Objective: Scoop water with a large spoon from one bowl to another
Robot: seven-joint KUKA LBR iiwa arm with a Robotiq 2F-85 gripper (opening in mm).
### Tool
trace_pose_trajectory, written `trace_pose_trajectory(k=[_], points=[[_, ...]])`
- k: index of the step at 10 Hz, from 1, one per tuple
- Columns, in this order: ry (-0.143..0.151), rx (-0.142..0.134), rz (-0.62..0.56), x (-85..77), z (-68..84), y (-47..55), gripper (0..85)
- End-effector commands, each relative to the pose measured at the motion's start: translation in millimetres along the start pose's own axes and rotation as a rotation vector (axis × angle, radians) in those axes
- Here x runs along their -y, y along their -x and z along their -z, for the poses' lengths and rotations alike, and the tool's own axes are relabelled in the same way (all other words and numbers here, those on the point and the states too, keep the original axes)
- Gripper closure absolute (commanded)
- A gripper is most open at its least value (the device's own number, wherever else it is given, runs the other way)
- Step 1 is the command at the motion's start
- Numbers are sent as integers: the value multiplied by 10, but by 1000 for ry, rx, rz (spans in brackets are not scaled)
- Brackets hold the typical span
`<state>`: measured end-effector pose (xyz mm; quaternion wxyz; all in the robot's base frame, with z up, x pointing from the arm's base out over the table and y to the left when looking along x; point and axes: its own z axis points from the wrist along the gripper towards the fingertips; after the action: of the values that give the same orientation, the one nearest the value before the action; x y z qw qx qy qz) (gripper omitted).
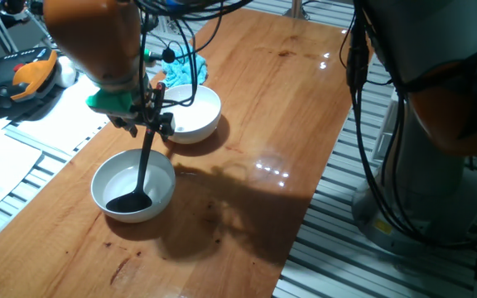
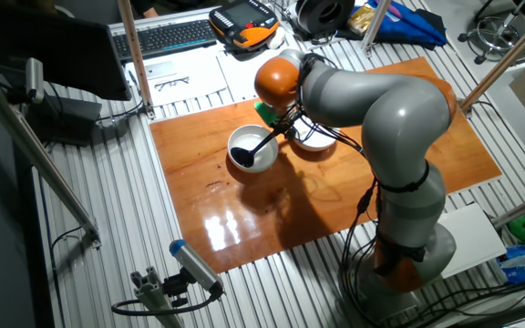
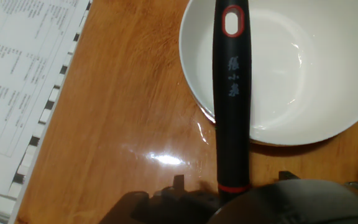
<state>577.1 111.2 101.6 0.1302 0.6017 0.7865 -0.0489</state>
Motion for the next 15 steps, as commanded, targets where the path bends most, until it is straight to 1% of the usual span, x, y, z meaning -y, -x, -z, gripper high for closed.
trace_pose_trajectory(k=[1, 3, 6, 10, 13, 15], points=[[2, 4, 0, -7, -31, -4, 170], [1, 15, 2, -29, -74, 8, 170], [3, 9, 16, -96, -133, 95, 170], [6, 15, 16, -102, -173, 85, 170], [13, 7, 17, -73, -228, 100, 170], [15, 11, 16, -48, -262, 69, 170]])
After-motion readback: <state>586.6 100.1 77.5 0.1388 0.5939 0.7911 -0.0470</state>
